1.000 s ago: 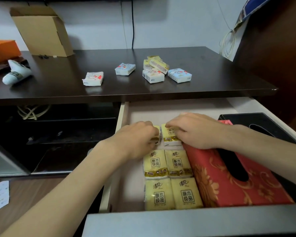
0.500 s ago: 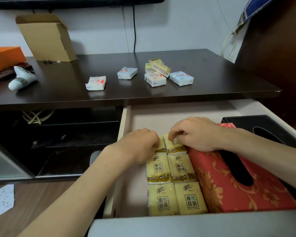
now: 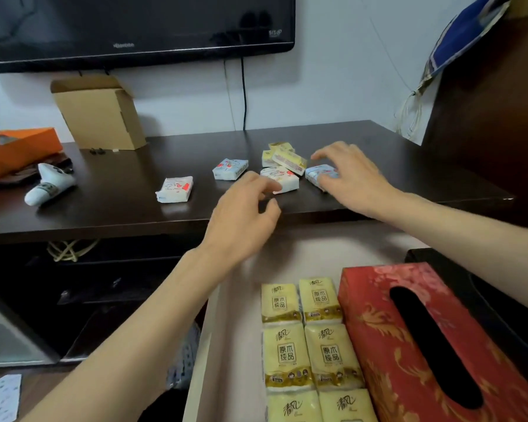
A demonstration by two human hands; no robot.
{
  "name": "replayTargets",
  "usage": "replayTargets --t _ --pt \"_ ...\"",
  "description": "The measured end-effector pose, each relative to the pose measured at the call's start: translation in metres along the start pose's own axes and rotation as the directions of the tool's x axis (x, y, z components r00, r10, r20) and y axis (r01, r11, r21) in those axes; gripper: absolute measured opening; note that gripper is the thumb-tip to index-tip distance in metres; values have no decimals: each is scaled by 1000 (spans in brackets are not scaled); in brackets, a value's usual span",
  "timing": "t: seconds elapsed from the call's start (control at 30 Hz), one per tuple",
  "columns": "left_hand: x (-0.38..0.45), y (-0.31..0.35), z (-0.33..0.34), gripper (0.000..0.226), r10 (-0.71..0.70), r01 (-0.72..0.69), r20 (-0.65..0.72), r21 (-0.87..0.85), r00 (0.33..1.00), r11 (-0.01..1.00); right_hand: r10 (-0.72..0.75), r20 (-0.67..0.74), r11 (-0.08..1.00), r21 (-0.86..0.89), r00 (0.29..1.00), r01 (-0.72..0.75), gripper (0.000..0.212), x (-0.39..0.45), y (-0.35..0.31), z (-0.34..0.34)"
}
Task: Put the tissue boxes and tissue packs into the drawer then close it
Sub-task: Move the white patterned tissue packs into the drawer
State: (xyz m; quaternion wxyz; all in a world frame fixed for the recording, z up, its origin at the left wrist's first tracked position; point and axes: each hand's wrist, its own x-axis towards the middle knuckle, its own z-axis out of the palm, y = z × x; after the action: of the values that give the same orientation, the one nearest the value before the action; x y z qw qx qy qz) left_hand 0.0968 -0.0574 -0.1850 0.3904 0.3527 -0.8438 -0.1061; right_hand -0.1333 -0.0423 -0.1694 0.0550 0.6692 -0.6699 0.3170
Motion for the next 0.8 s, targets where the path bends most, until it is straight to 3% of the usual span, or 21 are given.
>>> replayTargets --t 0.2,0.37,0.53,0.8 --pt "65 -22 40 41 -3 -55 278 200 961 978 109 156 992 -72 982 -99 34 30 28 18" --pt "61 -43 44 25 59 -91 130 260 990 961 219 85 976 -29 972 -217 38 38 46 22" --pt "65 -60 25 21 56 -104 172 279 984 955 132 39 979 -162 991 -124 49 36 36 29" --pt "81 -74 9 20 -105 111 -74 76 992 991 303 -16 953 -6 953 -304 82 32 34 24"
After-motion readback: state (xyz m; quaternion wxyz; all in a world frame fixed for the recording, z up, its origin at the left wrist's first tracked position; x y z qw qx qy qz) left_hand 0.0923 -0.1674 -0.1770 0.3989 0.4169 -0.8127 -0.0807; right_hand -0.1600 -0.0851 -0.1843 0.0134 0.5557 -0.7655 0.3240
